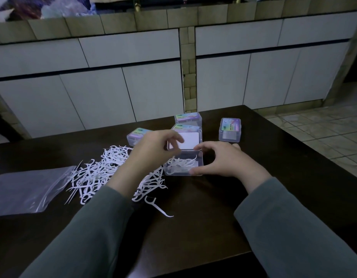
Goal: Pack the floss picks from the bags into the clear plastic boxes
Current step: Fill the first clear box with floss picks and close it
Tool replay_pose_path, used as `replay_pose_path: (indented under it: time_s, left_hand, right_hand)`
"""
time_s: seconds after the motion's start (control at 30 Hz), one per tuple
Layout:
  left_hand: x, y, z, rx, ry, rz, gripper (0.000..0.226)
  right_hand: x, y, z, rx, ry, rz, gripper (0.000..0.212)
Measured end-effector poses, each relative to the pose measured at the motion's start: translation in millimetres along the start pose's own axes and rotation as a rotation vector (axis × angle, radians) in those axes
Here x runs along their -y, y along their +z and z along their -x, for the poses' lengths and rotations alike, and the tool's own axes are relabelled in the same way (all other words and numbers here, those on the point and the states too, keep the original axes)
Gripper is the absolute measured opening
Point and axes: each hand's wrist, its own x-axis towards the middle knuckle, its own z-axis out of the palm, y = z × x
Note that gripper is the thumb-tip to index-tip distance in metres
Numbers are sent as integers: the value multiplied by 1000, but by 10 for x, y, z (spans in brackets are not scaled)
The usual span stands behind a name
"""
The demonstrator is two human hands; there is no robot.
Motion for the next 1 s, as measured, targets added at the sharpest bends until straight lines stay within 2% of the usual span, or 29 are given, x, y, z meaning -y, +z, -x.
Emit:
replay_pose_path:
  time_s: [0.07,0.2,0.3,0.53,0.67,0.77,0.87,0.93,1.0]
  left_hand:
    - [-93,51,-9,129,40,-70,24]
    - [-44,30,-45,172,-20,-127,11]
    - [0,42,-61,245,-26,-185,12]
    - [11,85,-82,231,-6,-166,12]
    - [47,-37,14,149,35,-127,11]
    - [89,-172,102,109,84,-137,10]
    - [176,-342,252,133,75,-161,6]
    - [276,-465,387,185,45,-190,19]
    - [398,-576,515,259,-24,-228,33]
  right_hand:
    - [4,-18,11,13,-8,-1,75]
    - [3,-13,10,5,0,0,76]
    - [-15,6,0,-4,-5,0,76]
    - [-42,52,-17,-49,-40,83,77]
    - [37,96,64,-222,-70,195,84]
    - [295,151,213,-315,-183,190,71]
    - [601,205,356,-170,-280,218,59]
    - [760,260,397,-23,-273,276,59]
    - [858,332,373,49,-246,363,54]
